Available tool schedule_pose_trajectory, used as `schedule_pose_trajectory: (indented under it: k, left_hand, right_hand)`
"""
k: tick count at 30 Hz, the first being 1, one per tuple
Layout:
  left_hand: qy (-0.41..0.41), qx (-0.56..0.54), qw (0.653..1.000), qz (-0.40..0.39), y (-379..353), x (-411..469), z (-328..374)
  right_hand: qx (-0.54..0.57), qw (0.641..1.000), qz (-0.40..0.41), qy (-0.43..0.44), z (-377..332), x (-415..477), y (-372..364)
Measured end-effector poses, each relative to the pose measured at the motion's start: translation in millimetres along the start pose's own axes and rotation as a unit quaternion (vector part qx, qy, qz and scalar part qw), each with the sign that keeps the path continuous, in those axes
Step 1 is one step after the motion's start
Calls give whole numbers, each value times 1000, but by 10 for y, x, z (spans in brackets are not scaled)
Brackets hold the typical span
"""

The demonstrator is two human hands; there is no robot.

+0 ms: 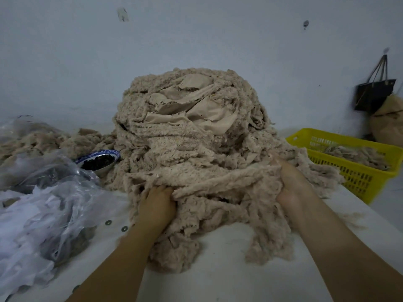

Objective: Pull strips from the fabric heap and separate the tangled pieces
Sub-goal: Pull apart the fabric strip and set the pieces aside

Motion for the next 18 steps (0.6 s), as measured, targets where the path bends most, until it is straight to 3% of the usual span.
schedule_pose_trajectory:
  k: [3, 6, 7, 10, 13, 16, 18]
  left_hand:
    - [31, 18, 999, 29, 110, -32, -145]
    - [98, -11, 995, 2, 184, -81, -265]
    - [86, -5, 996, 0, 212, -80, -177]
    - [-64, -29, 996, 60, 277, -51, 471]
    - [-204, -112, 961, 148, 384, -100, 1116]
    - [-252, -107, 952, 139, 386, -88, 1366]
    - [-224, -69, 958, 163, 454, -86, 1334]
  right_hand:
    - [8, 1000, 16, -3, -23, -20, 75]
    - [45, 998, 29, 14, -91, -27, 157]
    - [53, 998, 35, 17, -99, -20, 169]
    - [43, 998, 44, -12, 43, 47, 61]
    - [-10, 998, 7, -65, 298, 92, -249]
    - [-16, 996, -24, -79, 420, 77, -434]
    - [-17, 998, -31, -60, 387, 49, -432]
Point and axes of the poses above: each hand's wrist, its own x-axis towards the middle knuckle, its own y-axis out of the back of the hand, z = x × y, the point moved 7 cm from there along x, towards the middle knuckle, and after that the axes turned 14 degrees about -y, right-handed, at the moved point
